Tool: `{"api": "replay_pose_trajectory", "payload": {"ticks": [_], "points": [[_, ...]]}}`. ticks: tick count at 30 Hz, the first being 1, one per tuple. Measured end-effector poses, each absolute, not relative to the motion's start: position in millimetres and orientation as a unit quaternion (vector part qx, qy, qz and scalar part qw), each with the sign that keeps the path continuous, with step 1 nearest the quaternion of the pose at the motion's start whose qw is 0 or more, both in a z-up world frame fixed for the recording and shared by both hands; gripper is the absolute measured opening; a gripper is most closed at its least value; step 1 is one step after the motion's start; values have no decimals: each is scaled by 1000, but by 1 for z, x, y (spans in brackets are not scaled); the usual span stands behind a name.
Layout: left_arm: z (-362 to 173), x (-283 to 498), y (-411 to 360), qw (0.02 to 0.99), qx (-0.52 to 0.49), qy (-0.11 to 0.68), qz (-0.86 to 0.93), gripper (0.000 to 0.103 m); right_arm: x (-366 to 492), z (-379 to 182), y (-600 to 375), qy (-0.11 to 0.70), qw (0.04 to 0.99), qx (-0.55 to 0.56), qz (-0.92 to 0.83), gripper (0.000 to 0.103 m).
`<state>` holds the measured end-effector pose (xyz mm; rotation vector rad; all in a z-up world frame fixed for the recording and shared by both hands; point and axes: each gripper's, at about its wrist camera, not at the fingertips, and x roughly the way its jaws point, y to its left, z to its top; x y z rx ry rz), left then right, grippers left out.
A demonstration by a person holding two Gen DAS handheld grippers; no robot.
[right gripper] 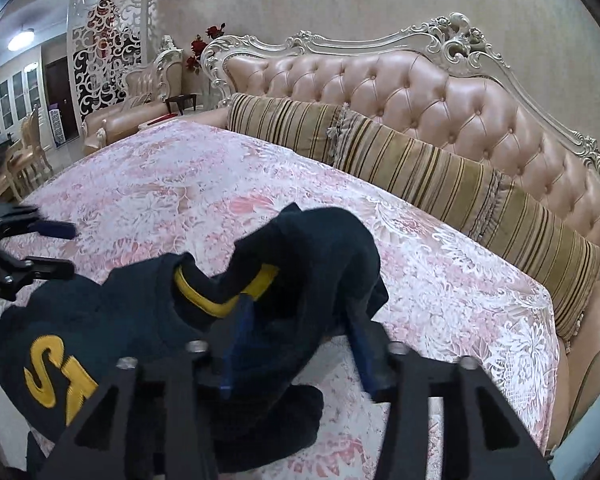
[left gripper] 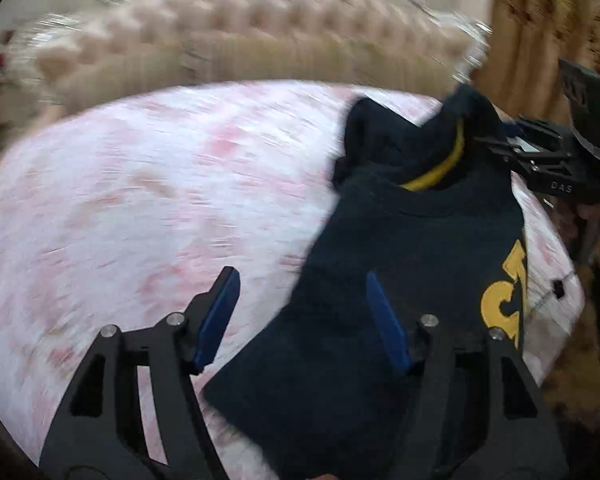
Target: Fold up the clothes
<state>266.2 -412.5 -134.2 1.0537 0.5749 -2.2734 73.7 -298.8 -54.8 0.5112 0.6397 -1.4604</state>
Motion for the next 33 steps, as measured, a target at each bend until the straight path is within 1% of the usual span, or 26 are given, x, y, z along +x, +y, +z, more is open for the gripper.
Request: {"api": "replay_pose_trajectory", "payload": {"ticks": [2, 5, 6, 7, 8, 9, 10, 11, 12, 15, 17, 23, 26, 30, 33], "points": [[-150, 254, -431, 256, 411, 228, -845, 70, 71, -56, -297, 280, 670, 226, -650, 59], [-172, 247, -449, 217, 416, 289, -835, 70, 64, -58, -299, 272, 672, 233, -648, 64], [-175, 246, -445, 210, 414, 294, -835, 66, 62, -59, -299, 270, 673, 234, -647, 64], [-176, 246, -440, 204, 412, 299, -836, 25, 60, -60, -299, 268, 676, 235, -645, 64], [-178, 247, -435, 197, 410, 303, -837, 12, 59, -61, -300, 267, 678, 236, -643, 59], [-170, 251, -428, 207, 405, 292, -841, 12, 58, -61, -299, 262, 681, 234, -643, 35], [-160, 255, -419, 218, 399, 280, -845, 12, 58, -62, -298, 262, 683, 233, -641, 23], [-151, 260, -411, 228, 394, 268, -849, 12, 59, -62, -297, 262, 685, 232, -639, 17], [-141, 264, -403, 239, 388, 256, -853, 12, 60, -63, -296, 261, 687, 232, -638, 14], [-113, 278, -379, 271, 369, 218, -862, 12, 69, -55, -286, 266, 685, 210, -645, 11], [-94, 287, -363, 291, 356, 193, -867, 12, 78, -37, -272, 262, 680, 181, -661, 11], [2, 304, -314, 373, 271, 88, -883, 12, 121, 39, -209, 237, 657, 73, -712, 10], [43, 305, -289, 409, 227, 33, -883, 12, 144, 87, -166, 207, 633, 12, -746, 10], [74, 302, -283, 427, 186, 21, -885, 12, 175, 136, -122, 176, 605, -53, -775, 10], [78, 293, -297, 453, 172, 14, -874, 12, 191, 152, -113, 172, 595, -72, -782, 10]]}}
